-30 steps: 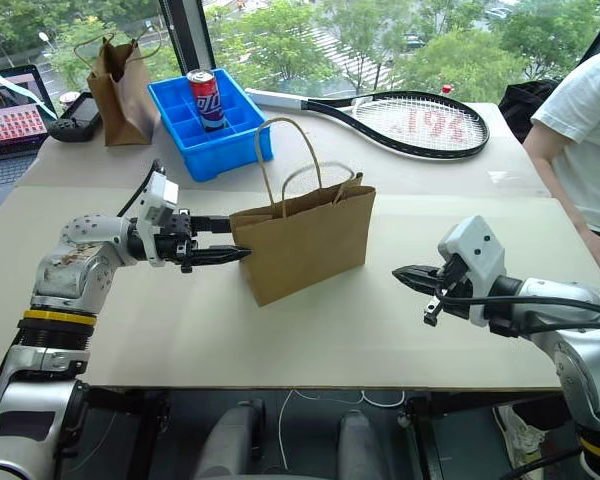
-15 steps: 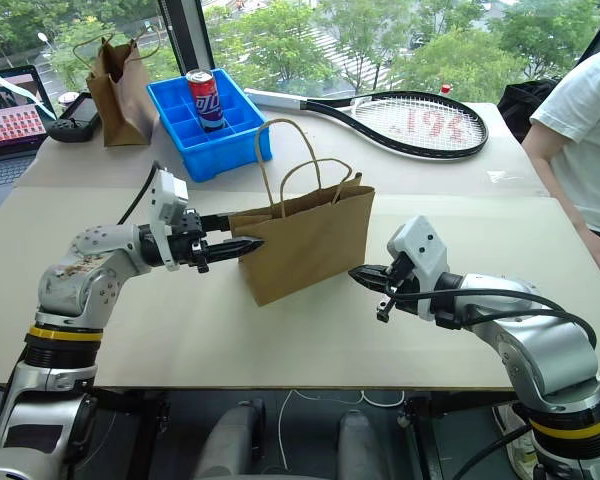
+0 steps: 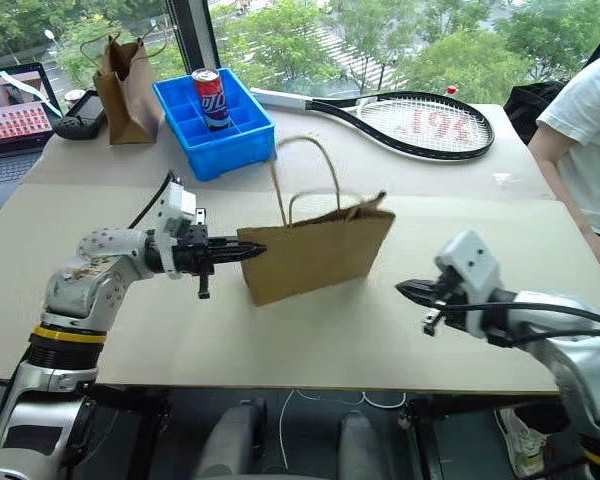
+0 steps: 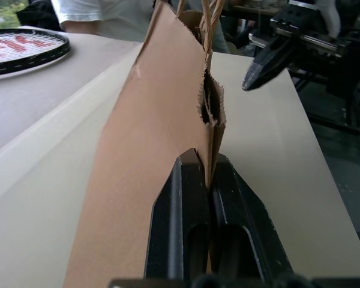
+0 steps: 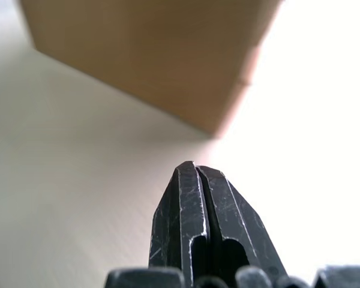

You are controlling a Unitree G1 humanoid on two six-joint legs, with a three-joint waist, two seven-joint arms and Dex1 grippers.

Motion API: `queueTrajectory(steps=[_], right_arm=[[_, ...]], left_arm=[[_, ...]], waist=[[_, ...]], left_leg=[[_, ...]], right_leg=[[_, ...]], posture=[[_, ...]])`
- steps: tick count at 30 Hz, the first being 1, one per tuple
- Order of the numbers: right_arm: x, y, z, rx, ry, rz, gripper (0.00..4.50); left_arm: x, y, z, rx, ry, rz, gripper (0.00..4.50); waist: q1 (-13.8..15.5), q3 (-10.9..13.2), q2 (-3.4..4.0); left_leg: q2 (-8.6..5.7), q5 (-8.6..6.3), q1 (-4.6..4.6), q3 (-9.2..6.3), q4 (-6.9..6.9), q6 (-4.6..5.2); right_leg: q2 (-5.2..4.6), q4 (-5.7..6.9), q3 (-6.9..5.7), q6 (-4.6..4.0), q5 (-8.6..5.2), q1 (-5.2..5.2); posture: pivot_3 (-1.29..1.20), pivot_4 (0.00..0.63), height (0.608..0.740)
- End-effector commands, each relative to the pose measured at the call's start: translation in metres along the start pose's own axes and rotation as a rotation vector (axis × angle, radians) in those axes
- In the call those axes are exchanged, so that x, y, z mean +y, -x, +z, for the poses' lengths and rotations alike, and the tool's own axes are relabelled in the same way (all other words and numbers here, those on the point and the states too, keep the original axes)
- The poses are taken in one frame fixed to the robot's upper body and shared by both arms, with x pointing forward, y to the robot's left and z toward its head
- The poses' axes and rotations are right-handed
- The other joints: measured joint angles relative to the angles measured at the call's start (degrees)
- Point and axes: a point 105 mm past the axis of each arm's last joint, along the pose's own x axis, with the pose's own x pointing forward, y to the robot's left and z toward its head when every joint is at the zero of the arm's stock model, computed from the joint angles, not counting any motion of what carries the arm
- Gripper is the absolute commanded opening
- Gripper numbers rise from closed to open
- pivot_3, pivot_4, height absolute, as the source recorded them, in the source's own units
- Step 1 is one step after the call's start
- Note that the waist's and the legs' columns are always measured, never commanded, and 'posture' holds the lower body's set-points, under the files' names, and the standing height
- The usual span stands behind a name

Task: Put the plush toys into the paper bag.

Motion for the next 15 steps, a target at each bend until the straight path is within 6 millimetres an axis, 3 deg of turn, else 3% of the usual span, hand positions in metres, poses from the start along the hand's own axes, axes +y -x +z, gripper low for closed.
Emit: queueTrajectory(steps=[1,6,15], right_arm=[[-0.008,0.023,0.010,-0.029,0.061,-0.025,0.00],[-0.002,0.040,0.013,-0.060,0.049,0.026,0.00],[-0.001,0.045,0.024,-0.087,0.038,0.027,0.00]], left_arm=[[-0.012,0.005,0.024,-0.026,-0.095,-0.124,0.12],[-0.012,0.009,0.023,-0.023,-0.116,-0.178,0.12],[-0.010,0.006,0.002,0.049,-0.113,-0.185,0.12]], waist=[[-0.17,0.00,0.00],[-0.06,0.00,0.00],[0.11,0.00,-0.01]], left_leg=[[0.00,0.00,0.01,-0.01,0.00,0.00],[-0.01,0.00,0.01,-0.01,0.06,0.00],[-0.01,0.00,0.00,-0.02,0.10,0.00]], right_leg=[[0.01,0.03,0.00,0.01,-0.01,0.00],[0.01,0.02,0.01,0.11,-0.07,0.06],[0.01,-0.01,0.01,0.16,-0.10,0.09]], posture=[[0.00,0.150,0.740],[0.00,0.150,0.740],[0.00,0.150,0.740]])
